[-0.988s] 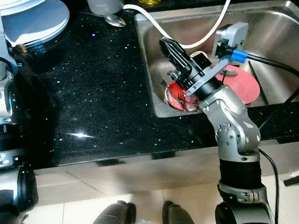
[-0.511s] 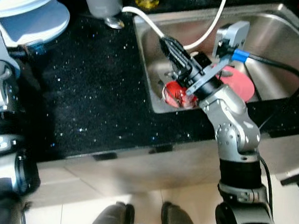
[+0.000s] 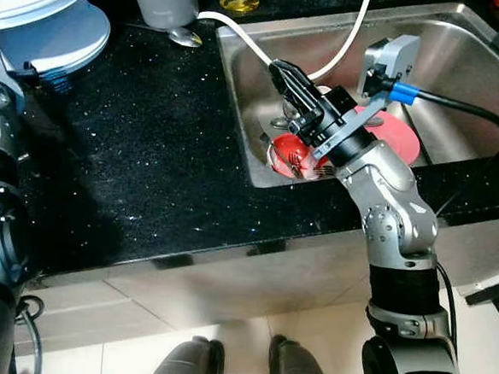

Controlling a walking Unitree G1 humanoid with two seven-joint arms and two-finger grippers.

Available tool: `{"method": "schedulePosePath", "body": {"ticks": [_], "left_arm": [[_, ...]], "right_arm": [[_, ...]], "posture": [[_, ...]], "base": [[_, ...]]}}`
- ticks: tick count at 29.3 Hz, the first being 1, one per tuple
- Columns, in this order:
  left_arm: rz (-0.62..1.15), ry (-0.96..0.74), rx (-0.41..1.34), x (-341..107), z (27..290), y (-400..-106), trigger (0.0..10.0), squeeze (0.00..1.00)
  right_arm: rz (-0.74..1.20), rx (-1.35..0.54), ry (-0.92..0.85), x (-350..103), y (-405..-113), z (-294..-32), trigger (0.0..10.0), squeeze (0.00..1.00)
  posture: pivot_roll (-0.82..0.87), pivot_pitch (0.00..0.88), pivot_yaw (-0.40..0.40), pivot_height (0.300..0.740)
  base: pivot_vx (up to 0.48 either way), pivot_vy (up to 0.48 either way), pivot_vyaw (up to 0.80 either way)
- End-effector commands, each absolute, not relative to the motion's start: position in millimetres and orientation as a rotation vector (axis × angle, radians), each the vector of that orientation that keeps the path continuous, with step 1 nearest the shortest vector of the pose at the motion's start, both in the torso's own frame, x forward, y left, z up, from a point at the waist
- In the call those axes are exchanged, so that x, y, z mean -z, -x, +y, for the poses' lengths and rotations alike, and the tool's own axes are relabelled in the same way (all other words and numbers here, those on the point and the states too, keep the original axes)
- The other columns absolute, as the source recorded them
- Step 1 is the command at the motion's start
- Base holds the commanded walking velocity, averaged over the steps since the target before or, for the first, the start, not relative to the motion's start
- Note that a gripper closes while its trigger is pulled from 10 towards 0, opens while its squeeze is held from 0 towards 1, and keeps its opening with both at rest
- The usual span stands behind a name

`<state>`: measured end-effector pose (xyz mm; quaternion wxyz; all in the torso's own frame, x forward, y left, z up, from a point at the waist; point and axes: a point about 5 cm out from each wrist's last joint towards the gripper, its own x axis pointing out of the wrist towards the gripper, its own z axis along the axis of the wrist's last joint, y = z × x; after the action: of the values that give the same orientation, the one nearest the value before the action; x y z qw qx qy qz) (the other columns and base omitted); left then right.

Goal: Kitchen organization

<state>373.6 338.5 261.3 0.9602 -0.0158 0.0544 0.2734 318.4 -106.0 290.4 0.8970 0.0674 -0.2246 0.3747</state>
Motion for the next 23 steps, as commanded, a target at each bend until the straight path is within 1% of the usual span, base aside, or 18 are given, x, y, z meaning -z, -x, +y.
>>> {"method": "schedulePosePath", "body": {"ticks": [1, 15, 18, 20, 22, 23], "left_arm": [[0.145, 0.038, -0.619, -253.2, 355.2, -364.7, 10.0, 0.00], [0.301, 0.043, -0.601, -213.0, 368.6, -350.1, 10.0, 0.00], [0.336, 0.053, -0.559, -205.0, 363.4, -350.8, 10.0, 0.00], [0.374, 0.056, -0.474, -198.6, 351.8, -355.0, 10.0, 0.00], [0.384, 0.056, -0.448, -197.1, 348.0, -356.4, 10.0, 0.00], [0.397, 0.026, -0.351, -196.1, 331.6, -361.5, 10.0, 0.00]], "right_arm": [[-0.462, -0.785, -0.120, -290.2, -315.2, -104.4, 10.0, 0.00], [-0.460, -0.781, -0.116, -288.9, -314.0, -106.4, 10.0, 0.00], [-0.458, -0.783, -0.118, -288.3, -314.2, -106.3, 10.0, 0.00], [-0.455, -0.790, -0.120, -288.0, -314.7, -105.0, 10.0, 0.00], [-0.455, -0.792, -0.121, -288.0, -314.8, -104.7, 10.0, 0.00], [-0.452, -0.799, -0.123, -287.8, -315.3, -103.2, 10.0, 0.00]], "posture": [[-0.06, 0.153, 0.107, 0.740], [-0.04, 0.144, 0.112, 0.740], [-0.04, 0.146, 0.109, 0.740], [-0.03, 0.150, 0.102, 0.740], [-0.03, 0.151, 0.100, 0.740], [-0.02, 0.154, 0.095, 0.740]], "base": [[0.000, 0.000, 0.00], [0.000, 0.000, 0.00], [0.000, 0.000, 0.00], [0.000, 0.000, 0.00], [0.000, 0.000, 0.00], [0.000, 0.000, 0.00]]}}
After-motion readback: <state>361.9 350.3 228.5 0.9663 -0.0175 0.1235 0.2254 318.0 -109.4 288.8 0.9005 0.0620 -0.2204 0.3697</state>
